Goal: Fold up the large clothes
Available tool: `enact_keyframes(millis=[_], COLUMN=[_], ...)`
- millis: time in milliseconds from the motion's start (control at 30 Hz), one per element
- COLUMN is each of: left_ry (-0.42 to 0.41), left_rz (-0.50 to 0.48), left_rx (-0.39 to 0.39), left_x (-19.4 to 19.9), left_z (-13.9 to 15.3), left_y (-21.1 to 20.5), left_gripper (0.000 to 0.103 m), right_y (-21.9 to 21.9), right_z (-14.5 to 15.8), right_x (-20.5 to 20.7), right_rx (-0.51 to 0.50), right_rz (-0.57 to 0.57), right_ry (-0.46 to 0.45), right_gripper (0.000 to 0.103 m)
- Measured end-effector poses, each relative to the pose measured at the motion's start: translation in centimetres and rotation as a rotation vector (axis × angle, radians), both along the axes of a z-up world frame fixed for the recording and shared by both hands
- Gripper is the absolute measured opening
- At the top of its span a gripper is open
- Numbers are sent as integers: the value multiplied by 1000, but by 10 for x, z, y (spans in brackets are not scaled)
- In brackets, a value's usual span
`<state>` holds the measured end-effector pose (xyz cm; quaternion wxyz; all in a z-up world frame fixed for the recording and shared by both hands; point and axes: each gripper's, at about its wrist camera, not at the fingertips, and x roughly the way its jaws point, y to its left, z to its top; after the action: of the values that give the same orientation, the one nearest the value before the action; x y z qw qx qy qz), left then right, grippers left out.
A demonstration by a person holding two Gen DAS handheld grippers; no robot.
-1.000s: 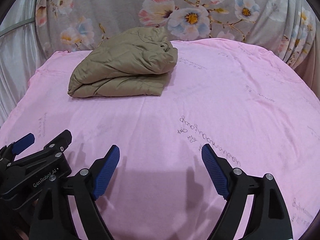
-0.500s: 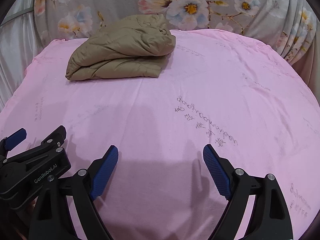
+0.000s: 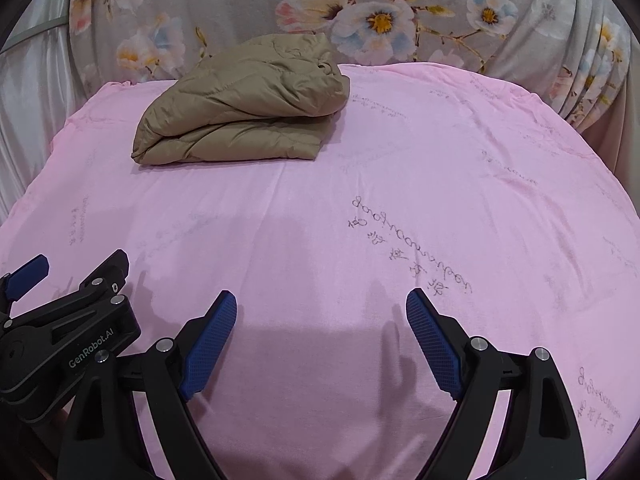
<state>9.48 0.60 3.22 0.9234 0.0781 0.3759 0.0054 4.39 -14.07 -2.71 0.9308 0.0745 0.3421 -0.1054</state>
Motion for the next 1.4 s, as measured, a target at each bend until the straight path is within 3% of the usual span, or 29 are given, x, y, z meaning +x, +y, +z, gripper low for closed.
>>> enact_keyframes(millis=[1400], left_ry=[-15], left_rz=[0], left_rx=[-4], left_x=[-3], left_z=[4], left_y=[-1], left_gripper=[92], right_y=[-1], right_z=[2], right_x=[-1], right_rx=[-6], right_rz=[0], right_ry=[-9], right_gripper=[85])
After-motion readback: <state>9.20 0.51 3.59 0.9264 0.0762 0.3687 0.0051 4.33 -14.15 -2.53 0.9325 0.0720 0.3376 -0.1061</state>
